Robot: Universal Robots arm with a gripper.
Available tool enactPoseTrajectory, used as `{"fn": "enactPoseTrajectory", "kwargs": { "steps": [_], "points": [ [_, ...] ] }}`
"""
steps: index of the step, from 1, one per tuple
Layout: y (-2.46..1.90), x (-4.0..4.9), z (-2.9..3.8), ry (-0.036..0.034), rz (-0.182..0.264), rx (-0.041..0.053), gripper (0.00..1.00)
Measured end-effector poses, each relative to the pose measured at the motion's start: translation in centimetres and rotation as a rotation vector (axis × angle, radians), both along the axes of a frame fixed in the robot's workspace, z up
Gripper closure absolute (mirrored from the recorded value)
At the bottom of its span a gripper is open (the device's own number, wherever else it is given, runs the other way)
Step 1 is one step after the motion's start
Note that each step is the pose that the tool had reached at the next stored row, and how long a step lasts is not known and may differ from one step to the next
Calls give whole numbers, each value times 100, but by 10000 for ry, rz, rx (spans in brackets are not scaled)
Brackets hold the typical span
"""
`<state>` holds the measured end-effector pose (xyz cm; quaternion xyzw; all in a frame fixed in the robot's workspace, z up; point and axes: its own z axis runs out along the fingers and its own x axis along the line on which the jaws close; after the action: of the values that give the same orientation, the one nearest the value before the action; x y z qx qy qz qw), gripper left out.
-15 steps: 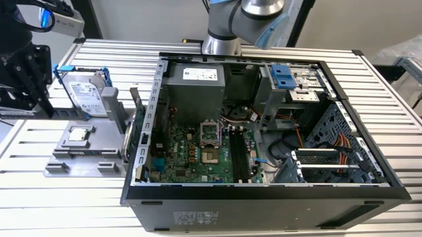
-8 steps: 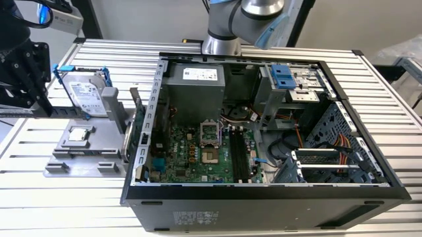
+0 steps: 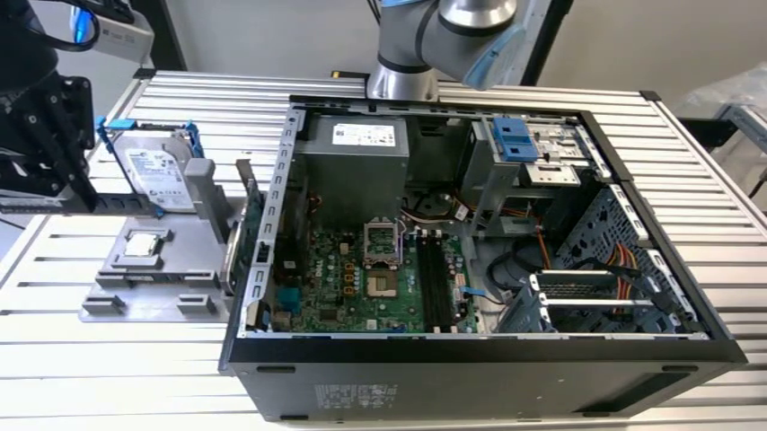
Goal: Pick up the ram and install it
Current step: 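Pick up the ram and move it above insertion slot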
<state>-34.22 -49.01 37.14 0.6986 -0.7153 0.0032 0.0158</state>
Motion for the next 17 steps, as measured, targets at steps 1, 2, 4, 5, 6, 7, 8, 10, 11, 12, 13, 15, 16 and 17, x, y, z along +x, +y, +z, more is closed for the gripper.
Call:
{"fn": "enactPoseTrajectory", "kwargs": {
  "steps": [1,2,4,5,6,7,8,10,11,12,13,15,16,17],
  "points": [
    [0,15,1,1,-1,-1,100],
    [0,27,0,1,-1,0,100],
    [0,54,0,1,-1,0,100],
    [0,71,0,1,-1,0,100],
    [0,87,0,1,-1,0,100],
    [0,106,0,2,-1,-1,100],
    [0,127,0,1,-1,0,100],
    [0,169,0,3,-1,0,100],
    [0,192,0,3,-1,0,100],
    [0,214,0,3,-1,0,100],
    [0,234,0,4,-1,0,100],
    [0,276,0,5,0,0,100],
    [0,296,0,6,-1,0,100],
    [0,317,0,6,-1,0,100]
  ]
}}
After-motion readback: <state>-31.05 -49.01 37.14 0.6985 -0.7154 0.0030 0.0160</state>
